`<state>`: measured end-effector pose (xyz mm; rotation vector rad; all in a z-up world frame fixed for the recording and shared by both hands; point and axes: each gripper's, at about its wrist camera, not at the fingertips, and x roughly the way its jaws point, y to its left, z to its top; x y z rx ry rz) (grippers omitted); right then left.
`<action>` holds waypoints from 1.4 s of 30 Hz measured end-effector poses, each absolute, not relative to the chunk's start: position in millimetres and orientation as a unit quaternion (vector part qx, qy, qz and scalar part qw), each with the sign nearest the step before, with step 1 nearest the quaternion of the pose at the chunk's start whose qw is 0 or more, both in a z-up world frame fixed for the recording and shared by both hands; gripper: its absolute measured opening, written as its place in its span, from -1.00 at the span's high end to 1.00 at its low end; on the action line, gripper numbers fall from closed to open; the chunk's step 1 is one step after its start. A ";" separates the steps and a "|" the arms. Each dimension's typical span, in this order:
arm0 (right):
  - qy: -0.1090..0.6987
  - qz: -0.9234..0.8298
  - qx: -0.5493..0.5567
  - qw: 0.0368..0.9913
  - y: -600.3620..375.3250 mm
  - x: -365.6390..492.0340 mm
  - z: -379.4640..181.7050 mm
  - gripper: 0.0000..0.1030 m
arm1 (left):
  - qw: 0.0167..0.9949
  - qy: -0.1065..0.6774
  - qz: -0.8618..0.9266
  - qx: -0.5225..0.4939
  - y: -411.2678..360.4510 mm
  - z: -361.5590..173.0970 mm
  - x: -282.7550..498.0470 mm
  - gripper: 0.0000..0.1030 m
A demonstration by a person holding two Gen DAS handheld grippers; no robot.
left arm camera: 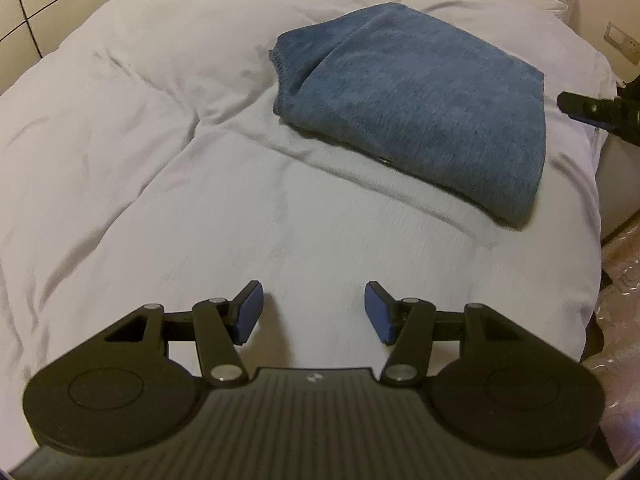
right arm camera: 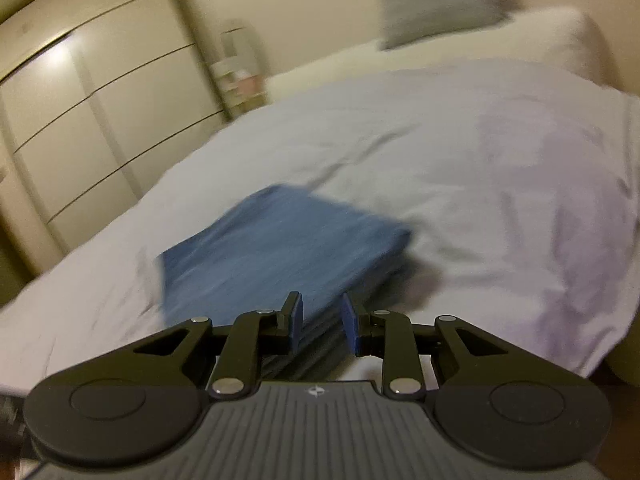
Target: Fold clothes
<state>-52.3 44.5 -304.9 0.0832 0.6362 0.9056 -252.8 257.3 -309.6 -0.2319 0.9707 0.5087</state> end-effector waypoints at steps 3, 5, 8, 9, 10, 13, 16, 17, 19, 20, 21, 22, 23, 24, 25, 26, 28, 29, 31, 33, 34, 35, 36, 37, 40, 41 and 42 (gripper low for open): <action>0.293 0.457 -0.019 0.840 67.4 -74.8 -313.1 0.48 | 0.845 0.460 0.246 -0.115 252.3 -304.1 -260.1 -0.01; 0.318 0.439 -0.065 0.838 78.5 -76.1 -326.9 0.43 | 0.843 0.460 0.254 -0.114 248.6 -299.1 -264.8 -0.01; 0.315 0.431 -0.043 0.844 67.4 -78.5 -319.5 0.43 | 0.847 0.453 0.256 -0.114 243.8 -290.7 -274.1 -0.03; 0.312 0.431 -0.037 0.846 62.9 -81.8 -314.7 0.42 | 0.846 0.452 0.258 -0.116 241.7 -289.5 -276.1 -0.03; 0.310 0.431 -0.032 0.846 59.0 -85.1 -310.4 0.42 | 0.846 0.451 0.259 -0.119 239.5 -288.4 -278.0 -0.03; 0.329 0.431 -0.050 0.839 54.4 -97.7 -308.1 0.43 | 0.849 0.442 0.257 -0.132 227.0 -283.3 -284.2 -0.03; 0.343 0.421 -0.049 0.838 41.2 -114.0 -301.9 0.43 | 0.855 0.431 0.251 -0.142 209.4 -277.3 -294.2 -0.03; 0.343 0.420 -0.045 0.839 37.0 -119.9 -297.7 0.42 | 0.855 0.430 0.250 -0.145 203.4 -275.6 -297.3 -0.03; 0.345 0.417 -0.038 0.840 28.6 -131.6 -289.3 0.32 | 0.858 0.424 0.251 -0.146 190.2 -269.2 -304.5 -0.03; 0.345 0.415 -0.034 0.841 24.5 -137.5 -285.2 0.27 | 0.859 0.420 0.252 -0.147 183.6 -265.9 -308.1 -0.03; 0.346 0.413 -0.032 0.842 20.3 -143.4 -280.8 0.24 | 0.861 0.417 0.253 -0.147 177.0 -262.7 -311.8 -0.03; 0.345 0.409 -0.038 0.844 16.3 -149.7 -275.6 0.20 | 0.863 0.412 0.254 -0.147 170.7 -258.3 -316.6 -0.04; 0.342 0.406 -0.042 0.846 12.1 -155.6 -271.8 0.17 | 0.865 0.406 0.256 -0.147 164.3 -253.8 -321.5 -0.06; 0.340 0.404 -0.046 0.848 8.0 -161.5 -267.9 0.17 | 0.868 0.400 0.256 -0.147 158.2 -249.3 -326.6 -0.07; 0.337 0.401 -0.050 0.850 3.6 -167.5 -264.1 0.16 | 0.870 0.395 0.256 -0.147 152.1 -244.9 -331.7 -0.08; 0.333 0.402 -0.048 0.851 -2.4 -173.9 -260.2 0.14 | 0.872 0.391 0.257 -0.146 146.5 -241.2 -336.0 -0.08; 0.326 0.404 -0.049 0.853 -12.3 -183.7 -253.8 0.07 | 0.873 0.387 0.258 -0.144 136.4 -236.1 -340.1 -0.08; 0.322 0.405 -0.050 0.854 -16.5 -187.2 -251.3 0.04 | 0.874 0.387 0.258 -0.144 131.9 -234.3 -340.7 -0.08; 0.318 0.408 -0.049 0.854 -23.8 -190.1 -248.9 0.04 | 0.873 0.387 0.259 -0.143 124.0 -231.9 -339.9 -0.08; 0.318 0.412 -0.043 0.853 -29.2 -187.1 -248.9 0.03 | 0.872 0.389 0.260 -0.143 119.5 -232.1 -334.6 -0.08; 0.318 0.415 -0.039 0.851 -30.6 -183.4 -249.9 -0.02 | 0.872 0.390 0.260 -0.144 118.3 -232.9 -330.6 -0.08; 0.319 0.416 -0.037 0.850 -30.4 -178.1 -252.1 -0.04 | 0.870 0.393 0.259 -0.147 119.4 -235.4 -324.2 -0.08; 0.322 0.417 -0.035 0.849 -28.5 -171.0 -255.0 -0.05 | 0.869 0.397 0.257 -0.150 120.7 -238.0 -317.6 -0.08; 0.325 0.417 -0.034 0.848 -26.5 -163.5 -258.1 -0.05 | 0.867 0.399 0.255 -0.154 124.0 -241.8 -308.2 -0.08; 0.341 0.421 -0.025 0.840 -15.1 -133.2 -271.8 -0.05 | 0.863 0.405 0.250 -0.169 137.3 -253.8 -278.3 -0.08; 0.348 0.423 -0.023 0.836 -10.0 -121.6 -276.9 -0.05 | 0.863 0.404 0.247 -0.177 143.9 -258.0 -267.2 -0.08; 0.352 0.428 -0.021 0.832 -5.0 -110.4 -281.4 -0.05 | 0.863 0.401 0.244 -0.187 151.2 -262.1 -257.0 -0.08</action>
